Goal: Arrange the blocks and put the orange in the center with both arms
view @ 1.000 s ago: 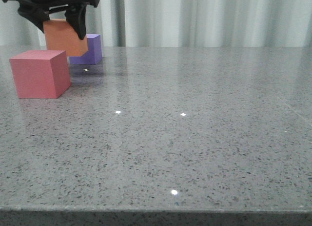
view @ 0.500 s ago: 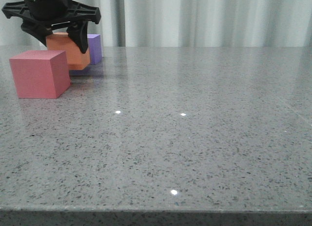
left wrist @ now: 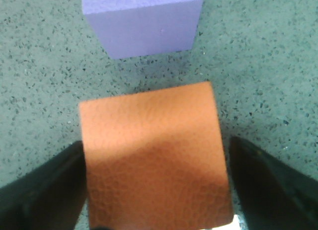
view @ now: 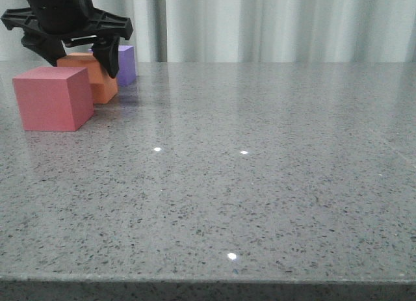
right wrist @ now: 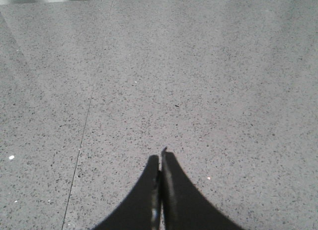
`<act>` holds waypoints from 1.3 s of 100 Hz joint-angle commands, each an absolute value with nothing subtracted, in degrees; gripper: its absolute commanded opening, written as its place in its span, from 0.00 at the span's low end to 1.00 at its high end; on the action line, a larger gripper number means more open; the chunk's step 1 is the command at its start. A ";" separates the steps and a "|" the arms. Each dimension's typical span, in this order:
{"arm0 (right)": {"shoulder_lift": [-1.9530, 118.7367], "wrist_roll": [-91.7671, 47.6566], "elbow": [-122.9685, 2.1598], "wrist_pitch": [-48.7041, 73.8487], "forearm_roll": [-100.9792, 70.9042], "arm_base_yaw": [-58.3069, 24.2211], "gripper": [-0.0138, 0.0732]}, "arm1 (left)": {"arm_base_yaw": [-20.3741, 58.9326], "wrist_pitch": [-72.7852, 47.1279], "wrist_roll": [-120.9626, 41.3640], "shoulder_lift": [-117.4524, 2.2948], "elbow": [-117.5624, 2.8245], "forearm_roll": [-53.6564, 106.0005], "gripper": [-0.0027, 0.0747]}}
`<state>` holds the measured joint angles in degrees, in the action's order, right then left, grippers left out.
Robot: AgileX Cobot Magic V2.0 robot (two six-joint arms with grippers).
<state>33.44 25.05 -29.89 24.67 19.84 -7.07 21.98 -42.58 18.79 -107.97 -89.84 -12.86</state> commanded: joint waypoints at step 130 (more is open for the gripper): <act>33.33 24.63 -31.37 20.40 21.22 -6.86 0.08 | 21.56 -29.11 24.23 -57.09 -58.58 -19.21 0.84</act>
<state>33.44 25.05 -29.89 24.54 19.84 -7.07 21.66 -34.63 23.35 -62.80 -61.42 -18.33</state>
